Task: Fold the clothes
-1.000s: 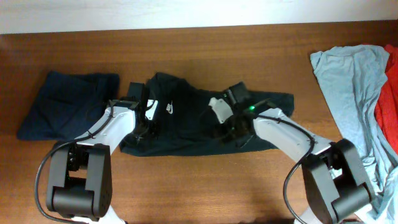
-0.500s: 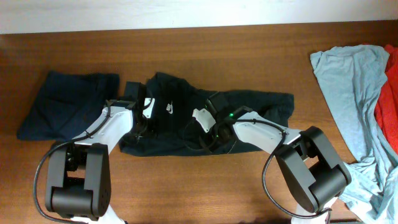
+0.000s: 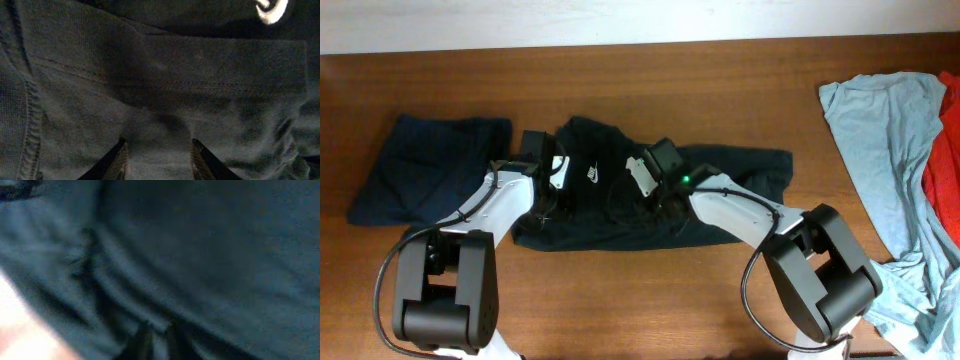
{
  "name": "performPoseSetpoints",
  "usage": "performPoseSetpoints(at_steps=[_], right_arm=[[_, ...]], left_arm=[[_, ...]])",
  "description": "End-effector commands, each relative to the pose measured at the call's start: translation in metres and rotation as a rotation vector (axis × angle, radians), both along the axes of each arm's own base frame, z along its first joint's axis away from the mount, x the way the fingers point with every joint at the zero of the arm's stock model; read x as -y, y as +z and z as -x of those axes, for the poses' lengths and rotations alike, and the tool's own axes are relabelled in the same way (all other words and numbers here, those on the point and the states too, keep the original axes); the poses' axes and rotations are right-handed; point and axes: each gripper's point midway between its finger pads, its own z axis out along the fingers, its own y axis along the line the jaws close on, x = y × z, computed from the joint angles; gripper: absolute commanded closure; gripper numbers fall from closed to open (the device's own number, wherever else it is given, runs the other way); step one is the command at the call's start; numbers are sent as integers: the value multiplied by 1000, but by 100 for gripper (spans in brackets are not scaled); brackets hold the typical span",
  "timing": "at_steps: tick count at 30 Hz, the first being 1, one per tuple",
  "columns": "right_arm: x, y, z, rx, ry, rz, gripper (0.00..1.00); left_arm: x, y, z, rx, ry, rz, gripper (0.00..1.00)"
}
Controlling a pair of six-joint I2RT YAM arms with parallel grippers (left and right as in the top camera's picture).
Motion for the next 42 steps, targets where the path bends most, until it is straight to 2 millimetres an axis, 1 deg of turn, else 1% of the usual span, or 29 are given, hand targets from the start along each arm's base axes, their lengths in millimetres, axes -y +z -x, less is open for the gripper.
performPoseSetpoints(at_steps=[1,2,4,7,11,16,19,21,24,25,26,28,29,30,32,33,36,41,42], right_arm=[[-25,24,10,-29,136,-119,71],[-26,25,13,-39,150,-127,65],[-23,23,17,-50,168,-114,59],[-19,19,24,-68,187,-95,57],[-13,10,28,-78,183,-69,55],[-14,-2,30,-88,207,-56,55],[-17,-19,36,-121,222,-39,58],[-19,-21,38,-120,230,-33,64],[-20,-20,37,-113,230,-34,67],[-20,-20,37,-113,230,-33,71],[-20,-20,37,-111,229,-31,78],[-18,-21,34,-101,221,-19,89],[-16,-21,29,-86,211,-7,93],[-13,-19,21,-65,198,7,95],[-10,-16,12,-43,183,20,96],[-8,-12,3,-23,165,24,96],[-3,-6,-13,5,132,14,96],[2,-3,-29,45,104,1,96],[1,-2,-31,55,103,-5,91]], left_arm=[[0,-2,4,-12,13,18,60],[0,-2,4,-12,13,18,60],[0,-3,4,-12,12,17,60],[0,-3,4,-12,12,17,60],[0,-2,4,-12,12,17,60],[-1,-3,4,-11,14,10,59],[-1,-3,4,-11,14,11,60],[-1,-3,4,-11,14,11,60],[-1,-3,4,-11,14,11,60],[-1,-3,4,-11,14,10,60],[-1,-3,4,-11,14,11,59],[-1,-3,4,-11,14,11,60],[-1,-3,4,-11,14,11,59],[-1,-3,4,-11,14,11,59],[-1,-3,4,-11,14,11,60],[-1,-3,4,-11,14,11,59],[-1,-3,4,-11,14,11,59],[-1,-3,4,-11,14,11,60],[-1,-3,4,-11,14,11,60]])
